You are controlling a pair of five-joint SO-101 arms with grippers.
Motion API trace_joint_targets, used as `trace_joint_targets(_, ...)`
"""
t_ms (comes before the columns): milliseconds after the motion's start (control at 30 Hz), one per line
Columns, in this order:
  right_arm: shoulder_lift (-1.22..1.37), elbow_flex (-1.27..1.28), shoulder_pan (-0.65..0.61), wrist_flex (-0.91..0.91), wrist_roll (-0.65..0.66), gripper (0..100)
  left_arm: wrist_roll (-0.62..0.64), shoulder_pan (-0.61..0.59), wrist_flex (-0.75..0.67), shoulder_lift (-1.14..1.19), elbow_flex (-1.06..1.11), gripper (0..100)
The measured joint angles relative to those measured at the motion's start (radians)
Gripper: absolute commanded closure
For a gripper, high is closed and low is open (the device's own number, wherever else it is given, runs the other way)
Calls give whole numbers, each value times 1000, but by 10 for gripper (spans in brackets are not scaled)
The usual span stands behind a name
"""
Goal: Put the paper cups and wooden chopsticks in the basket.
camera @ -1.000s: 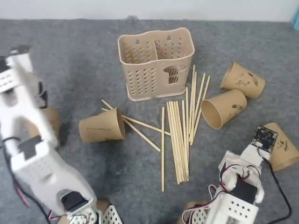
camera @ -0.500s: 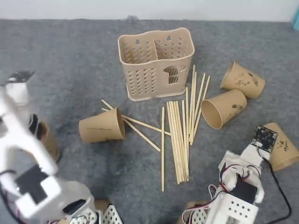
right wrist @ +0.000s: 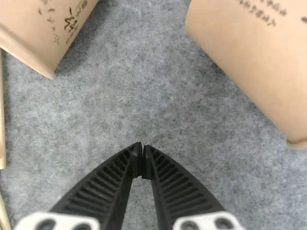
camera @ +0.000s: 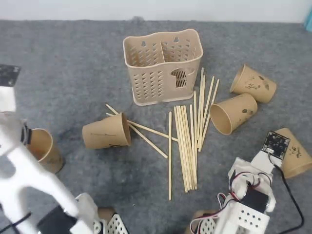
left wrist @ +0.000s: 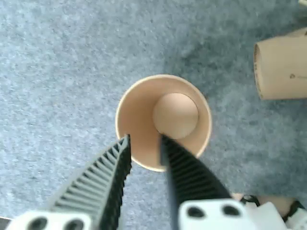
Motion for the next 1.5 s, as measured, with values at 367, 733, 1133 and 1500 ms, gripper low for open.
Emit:
trace_joint_targets(367, 0, 0, 0, 0, 0, 989, 3, 100, -75, -9, 278, 814)
trace_joint_targets(733, 0, 0, 0, 0, 0, 989, 6, 135, -295, -9, 476, 987)
trace_joint_targets(1133, 0, 0, 0, 0, 0, 989, 6, 135, -242, -9, 339, 987)
trace_joint_targets(1500, 0, 0, 0, 0, 0, 989, 252, 238, -61, -9, -158, 987)
